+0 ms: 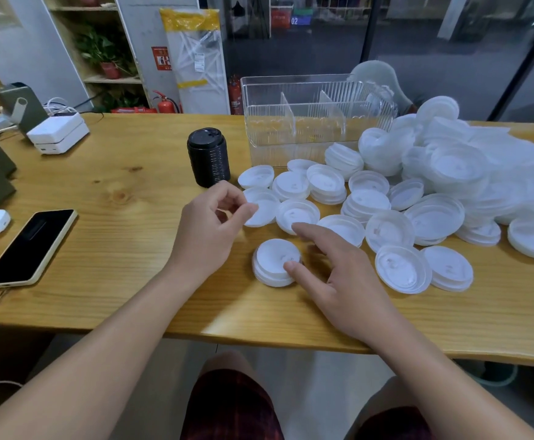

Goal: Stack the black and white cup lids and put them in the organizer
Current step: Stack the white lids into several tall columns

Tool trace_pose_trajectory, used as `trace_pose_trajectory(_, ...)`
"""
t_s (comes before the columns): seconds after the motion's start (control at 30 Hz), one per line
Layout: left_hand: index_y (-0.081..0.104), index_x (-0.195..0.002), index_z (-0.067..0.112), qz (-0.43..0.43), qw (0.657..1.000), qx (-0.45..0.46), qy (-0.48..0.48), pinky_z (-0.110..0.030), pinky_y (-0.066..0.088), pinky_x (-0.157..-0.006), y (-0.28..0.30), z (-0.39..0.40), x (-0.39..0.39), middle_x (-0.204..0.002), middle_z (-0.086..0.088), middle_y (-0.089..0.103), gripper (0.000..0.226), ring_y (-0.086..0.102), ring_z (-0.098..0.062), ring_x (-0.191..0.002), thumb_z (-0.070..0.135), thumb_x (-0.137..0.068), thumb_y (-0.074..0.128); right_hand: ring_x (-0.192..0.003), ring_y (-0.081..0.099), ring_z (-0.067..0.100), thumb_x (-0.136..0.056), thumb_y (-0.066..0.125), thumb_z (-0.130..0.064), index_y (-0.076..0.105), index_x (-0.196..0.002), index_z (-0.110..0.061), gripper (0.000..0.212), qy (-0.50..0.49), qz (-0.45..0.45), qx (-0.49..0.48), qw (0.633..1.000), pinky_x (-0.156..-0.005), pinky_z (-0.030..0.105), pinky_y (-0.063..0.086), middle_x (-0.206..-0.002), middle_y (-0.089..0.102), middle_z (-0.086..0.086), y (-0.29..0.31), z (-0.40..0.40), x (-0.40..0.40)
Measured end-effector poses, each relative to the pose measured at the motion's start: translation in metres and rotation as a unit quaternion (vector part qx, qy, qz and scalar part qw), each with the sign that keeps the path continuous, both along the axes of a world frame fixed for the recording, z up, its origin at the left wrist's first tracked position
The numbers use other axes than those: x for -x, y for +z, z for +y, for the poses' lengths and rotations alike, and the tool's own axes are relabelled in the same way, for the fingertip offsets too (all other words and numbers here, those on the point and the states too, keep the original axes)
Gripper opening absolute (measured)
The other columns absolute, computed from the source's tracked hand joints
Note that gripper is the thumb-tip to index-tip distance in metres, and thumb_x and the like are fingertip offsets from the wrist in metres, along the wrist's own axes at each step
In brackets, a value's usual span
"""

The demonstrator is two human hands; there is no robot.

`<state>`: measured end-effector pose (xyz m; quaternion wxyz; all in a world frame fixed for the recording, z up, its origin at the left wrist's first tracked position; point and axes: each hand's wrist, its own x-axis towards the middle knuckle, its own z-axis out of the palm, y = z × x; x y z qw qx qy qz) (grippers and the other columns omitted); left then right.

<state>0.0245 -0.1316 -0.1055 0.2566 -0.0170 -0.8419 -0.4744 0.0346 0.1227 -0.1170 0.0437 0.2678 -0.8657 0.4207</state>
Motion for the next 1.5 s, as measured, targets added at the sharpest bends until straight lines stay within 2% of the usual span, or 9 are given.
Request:
trace_pose_trajectory(0.13,0.079,-0.112,0.031,-0.017,0.989,0.148,-0.012,-0.013,0.042,-0.088,-0.008,-0.004,0.003,-0.110,0.017,0.064,0.024,0.058,-0.006,-0.102,0.037,-0.091,0.089,-0.132,0.056,-0.005,-0.100,0.071,-0.052,0.055,-0.152,-0.039,0.056,0.005,0.003,-0.006,1.000,-0.110,0.024,0.048,-0.148,0.056,-0.028,-0.002,0.000,0.000)
trace_pose_trajectory(0.3,0.083,-0.100,0.027,-0.016,0.975,0.220,-0.025,-0.025,0.045,-0.092,-0.017,-0.003,0.008,-0.102,0.016,0.068,0.011,0.051,-0.009,-0.103,0.037,-0.096,0.084,-0.142,0.049,-0.004,-0.100,0.070,-0.053,0.059,-0.150,-0.035,0.054,0.011,0.011,-0.013,1.000,-0.117,0.031,0.046,-0.154,0.054,-0.026,-0.003,-0.001,0.001)
trace_pose_trajectory(0.43,0.082,-0.103,0.025,-0.010,0.969,0.245,-0.030,-0.019,0.041,-0.088,-0.022,-0.006,0.010,-0.104,0.015,0.068,0.019,0.047,-0.006,-0.101,0.035,-0.090,0.090,-0.144,0.047,-0.005,-0.100,0.070,-0.053,0.061,-0.148,-0.034,0.053,0.013,0.016,-0.017,1.000,-0.119,0.033,0.045,-0.156,0.053,-0.025,-0.003,-0.001,0.002)
trace_pose_trajectory(0.63,0.081,-0.101,0.023,0.023,0.966,0.259,-0.006,-0.033,0.049,-0.092,-0.019,-0.005,0.008,-0.101,0.014,0.071,0.003,0.054,-0.013,-0.103,0.024,-0.098,0.083,-0.141,0.051,-0.003,-0.100,0.071,-0.051,0.064,-0.146,-0.033,0.050,0.019,0.020,-0.016,1.000,-0.116,0.035,0.049,-0.156,0.052,-0.025,-0.004,0.000,0.001)
trace_pose_trajectory(0.77,0.079,-0.097,0.025,0.049,0.984,0.170,0.021,-0.018,0.044,-0.086,-0.009,0.001,-0.001,-0.100,0.015,0.071,0.005,0.060,-0.011,-0.102,0.022,-0.102,0.079,-0.133,0.057,-0.001,-0.100,0.073,-0.048,0.060,-0.149,-0.034,0.052,0.014,0.018,-0.005,1.000,-0.111,0.032,0.051,-0.154,0.054,-0.025,-0.004,0.000,0.000)
trace_pose_trajectory(0.9,0.077,-0.101,0.017,0.012,0.998,-0.063,-0.011,-0.028,0.055,-0.075,0.000,0.010,-0.012,-0.097,0.002,0.077,0.003,0.071,-0.017,-0.090,0.016,-0.104,0.076,-0.131,0.058,0.004,-0.099,0.078,-0.040,0.052,-0.156,-0.031,0.064,-0.013,0.045,0.034,0.998,-0.106,0.032,0.053,-0.151,0.056,-0.020,-0.004,-0.001,0.000)
trace_pose_trajectory(1.1,0.070,-0.111,0.002,-0.095,0.906,-0.373,-0.177,-0.028,0.053,-0.072,0.001,0.019,-0.026,-0.092,-0.014,0.069,0.018,0.063,-0.019,-0.079,0.016,-0.101,0.077,-0.159,0.033,0.008,-0.096,0.082,-0.039,0.041,-0.165,-0.020,0.083,-0.027,0.118,0.057,0.991,-0.125,0.040,0.040,-0.169,0.038,-0.009,0.002,-0.005,-0.002)
trace_pose_trajectory(1.4,0.077,-0.104,0.006,-0.165,0.867,-0.390,-0.263,-0.024,0.051,-0.066,0.002,0.019,-0.028,-0.093,-0.016,0.064,0.010,0.062,-0.018,-0.077,0.014,-0.098,0.074,-0.149,0.047,0.009,-0.097,0.082,-0.032,0.051,-0.158,-0.013,0.071,-0.021,0.153,0.086,0.984,-0.121,0.028,0.040,-0.157,0.055,-0.005,-0.001,-0.004,-0.001)
trace_pose_trajectory(1.5,0.076,-0.106,0.003,-0.122,0.917,-0.305,-0.228,-0.024,0.051,-0.067,0.006,0.013,-0.027,-0.099,-0.013,0.076,0.006,0.069,-0.021,-0.084,0.006,-0.104,0.070,-0.140,0.055,0.009,-0.092,0.085,-0.035,0.060,-0.148,-0.017,0.064,-0.054,0.130,0.116,0.983,-0.114,0.022,0.041,-0.146,0.062,-0.007,0.001,-0.001,-0.001)
